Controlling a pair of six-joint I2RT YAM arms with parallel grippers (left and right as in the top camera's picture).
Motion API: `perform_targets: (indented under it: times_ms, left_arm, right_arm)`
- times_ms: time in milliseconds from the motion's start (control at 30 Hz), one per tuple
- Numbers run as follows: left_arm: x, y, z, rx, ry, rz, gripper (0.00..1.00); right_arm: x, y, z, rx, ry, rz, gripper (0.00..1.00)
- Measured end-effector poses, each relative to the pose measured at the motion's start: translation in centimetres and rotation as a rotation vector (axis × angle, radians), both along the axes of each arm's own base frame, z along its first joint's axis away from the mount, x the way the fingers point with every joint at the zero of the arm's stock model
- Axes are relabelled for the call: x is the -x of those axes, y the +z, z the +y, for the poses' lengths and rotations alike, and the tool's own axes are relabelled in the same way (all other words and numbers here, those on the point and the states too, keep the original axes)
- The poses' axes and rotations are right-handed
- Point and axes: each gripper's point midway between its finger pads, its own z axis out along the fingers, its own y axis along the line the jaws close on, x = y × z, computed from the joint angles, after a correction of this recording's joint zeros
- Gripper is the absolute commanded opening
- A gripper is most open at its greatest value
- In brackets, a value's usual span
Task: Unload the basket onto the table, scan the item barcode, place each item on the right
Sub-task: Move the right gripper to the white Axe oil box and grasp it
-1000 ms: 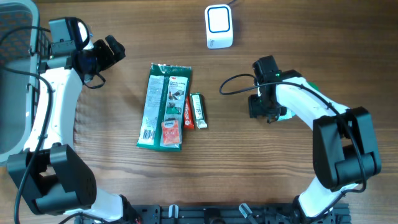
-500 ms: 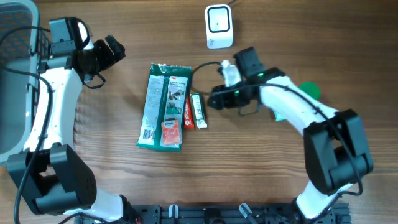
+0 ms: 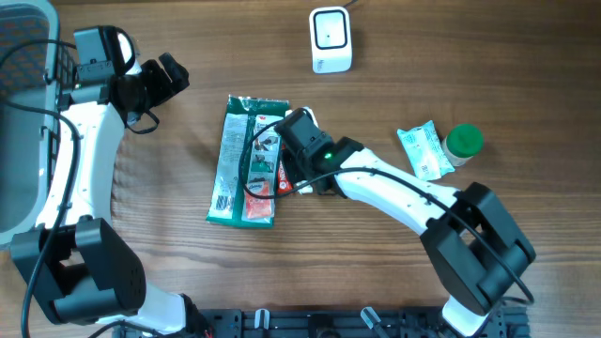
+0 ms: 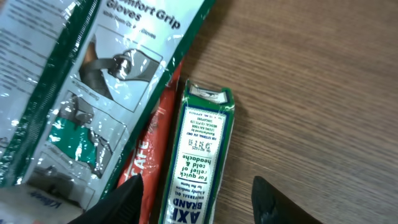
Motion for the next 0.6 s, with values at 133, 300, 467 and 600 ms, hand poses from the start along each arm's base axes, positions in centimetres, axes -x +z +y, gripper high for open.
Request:
perform_targets:
  times_ms: [133, 300, 467, 600]
  left_arm:
    - [0.0, 0.0, 0.0, 0.000, 0.000, 0.000, 1.00]
    - [0.0, 0.0, 0.0, 0.000, 0.000, 0.000, 1.00]
    - [0.0, 0.0, 0.0, 0.000, 0.000, 0.000, 1.00]
    - [0.0, 0.0, 0.0, 0.000, 0.000, 0.000, 1.00]
  right_arm:
    - [0.6, -2.2, -0.1, 0.020, -0.010, 0.054, 0.54]
    - [0.9, -3.0, -0.1, 0.017, -0.013, 0.082, 0.50]
    - [0.1, -3.1, -1.3, 0.008, -0.046, 0.099, 0.49]
    - [-0.4, -3.2, -2.2, -0.019, -0.053, 0.134, 0.49]
